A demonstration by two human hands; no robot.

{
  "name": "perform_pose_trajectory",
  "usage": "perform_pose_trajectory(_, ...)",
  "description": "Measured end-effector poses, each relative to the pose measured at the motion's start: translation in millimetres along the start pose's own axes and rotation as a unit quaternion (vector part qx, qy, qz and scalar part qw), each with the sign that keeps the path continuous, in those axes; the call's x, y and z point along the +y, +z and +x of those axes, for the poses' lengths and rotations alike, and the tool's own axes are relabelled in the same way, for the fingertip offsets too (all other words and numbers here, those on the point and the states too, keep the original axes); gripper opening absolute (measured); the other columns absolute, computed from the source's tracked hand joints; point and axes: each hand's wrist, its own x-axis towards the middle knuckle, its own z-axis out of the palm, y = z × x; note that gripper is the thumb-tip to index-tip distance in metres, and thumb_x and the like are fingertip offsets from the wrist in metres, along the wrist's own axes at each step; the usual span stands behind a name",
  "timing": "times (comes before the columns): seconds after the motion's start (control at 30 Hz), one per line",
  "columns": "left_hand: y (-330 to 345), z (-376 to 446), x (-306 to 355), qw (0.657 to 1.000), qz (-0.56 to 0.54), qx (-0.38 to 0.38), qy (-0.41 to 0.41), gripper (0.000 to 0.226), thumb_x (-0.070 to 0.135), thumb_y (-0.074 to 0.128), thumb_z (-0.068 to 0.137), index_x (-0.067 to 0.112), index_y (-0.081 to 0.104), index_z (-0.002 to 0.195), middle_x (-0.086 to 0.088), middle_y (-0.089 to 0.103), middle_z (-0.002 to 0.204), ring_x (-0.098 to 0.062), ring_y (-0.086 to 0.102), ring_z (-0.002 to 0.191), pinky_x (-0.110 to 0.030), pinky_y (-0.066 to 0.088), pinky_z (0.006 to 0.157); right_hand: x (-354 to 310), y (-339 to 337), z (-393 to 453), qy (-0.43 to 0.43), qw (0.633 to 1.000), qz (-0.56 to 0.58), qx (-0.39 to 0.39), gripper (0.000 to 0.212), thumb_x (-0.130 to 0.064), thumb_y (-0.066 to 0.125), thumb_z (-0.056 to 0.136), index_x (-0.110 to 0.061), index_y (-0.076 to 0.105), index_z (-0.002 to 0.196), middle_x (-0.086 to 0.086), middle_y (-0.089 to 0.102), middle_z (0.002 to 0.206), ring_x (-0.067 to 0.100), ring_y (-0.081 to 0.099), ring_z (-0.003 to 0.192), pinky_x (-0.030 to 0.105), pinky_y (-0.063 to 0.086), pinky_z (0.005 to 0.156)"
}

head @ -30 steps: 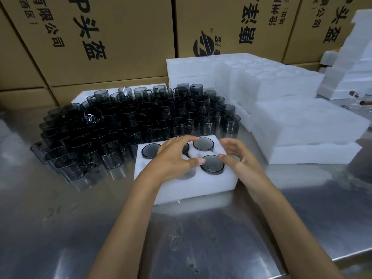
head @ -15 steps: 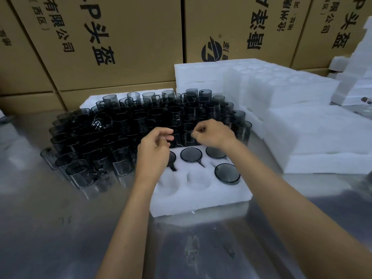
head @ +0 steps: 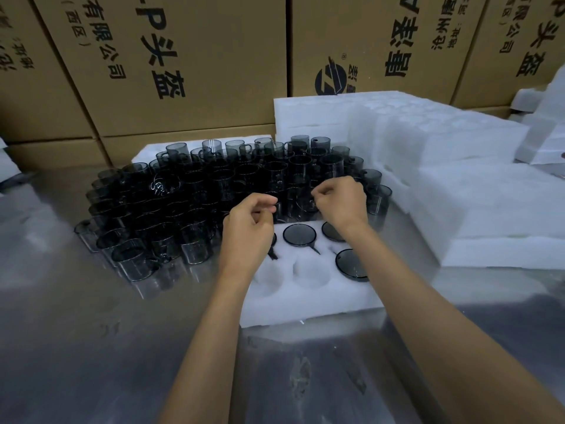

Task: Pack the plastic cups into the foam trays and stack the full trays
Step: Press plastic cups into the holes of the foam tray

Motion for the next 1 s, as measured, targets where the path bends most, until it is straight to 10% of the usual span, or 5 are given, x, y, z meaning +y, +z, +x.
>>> perform_pose_trajectory(0.13, 2, -2, 4, 1.000, 0.002, -0.013, 0.010, 0.035, 0.005, 0.057, 0.093, 0.030, 0.063, 0.116, 0.015, 0.066, 0.106, 0.003, 0.061, 0.088, -0.016, 0.048, 0.071, -9, -14, -10, -0.102, 0.992, 0.062, 0.029, 0.026, -0.003, 0.058, 0.085, -0.018, 0.078, 0.088, -0.005, 0.074, 0.080, 0.008, 0.068, 0.074, 0.011, 0.049, 0.065)
perform_pose_trajectory(0.33, 3, -5, 11, 0.988, 0.017, -0.143, 0.047, 0.079, 0.004, 0.070, 0.086, 0.046, 0.039, 0.145, 0.028, 0.057, 0.117, 0.003, 0.064, 0.094, -0.024, 0.055, 0.086, -20, -34, -37, -0.226, 0.968, 0.110, -0.016, 0.028, -0.001, 0.055, 0.085, -0.022, 0.074, 0.084, -0.009, 0.073, 0.081, 0.013, 0.067, 0.074, 0.030, 0.054, 0.071)
perform_pose_trajectory(0.6, 7, -13, 21, 0.989, -0.065, -0.115, 0.068, 0.058, -0.010, 0.077, 0.074, 0.022, 0.059, 0.119, 0.002, 0.064, 0.123, -0.001, 0.066, 0.102, -0.015, 0.052, 0.087, -8, -50, -58, -0.141, 0.927, 0.347, -0.006, 0.026, 0.007, 0.050, 0.097, -0.006, 0.064, 0.115, 0.004, 0.067, 0.121, 0.009, 0.061, 0.118, 0.028, 0.054, 0.093)
perform_pose_trajectory(0.87, 10, -21, 19, 0.991, 0.052, -0.094, 0.080, 0.065, 0.026, 0.094, 0.059, 0.029, 0.050, 0.106, 0.008, 0.057, 0.110, -0.003, 0.060, 0.095, -0.022, 0.053, 0.077, 6, -47, -77, -0.098, 0.944, 0.308, -0.060, 0.029, 0.001, 0.064, 0.092, -0.014, 0.071, 0.115, -0.004, 0.073, 0.106, 0.006, 0.067, 0.093, 0.023, 0.058, 0.074)
perform_pose_trajectory(1.0, 4, -23, 16, 0.978, 0.114, -0.161, 0.068, 0.101, 0.046, 0.093, 0.053, 0.047, 0.033, 0.135, 0.012, 0.048, 0.102, 0.004, 0.050, 0.092, -0.009, 0.038, 0.071, 6, -44, -79, -0.094, 0.942, 0.315, -0.063, 0.031, 0.007, 0.063, 0.090, -0.017, 0.075, 0.103, -0.005, 0.077, 0.092, 0.007, 0.070, 0.078, 0.023, 0.056, 0.059)
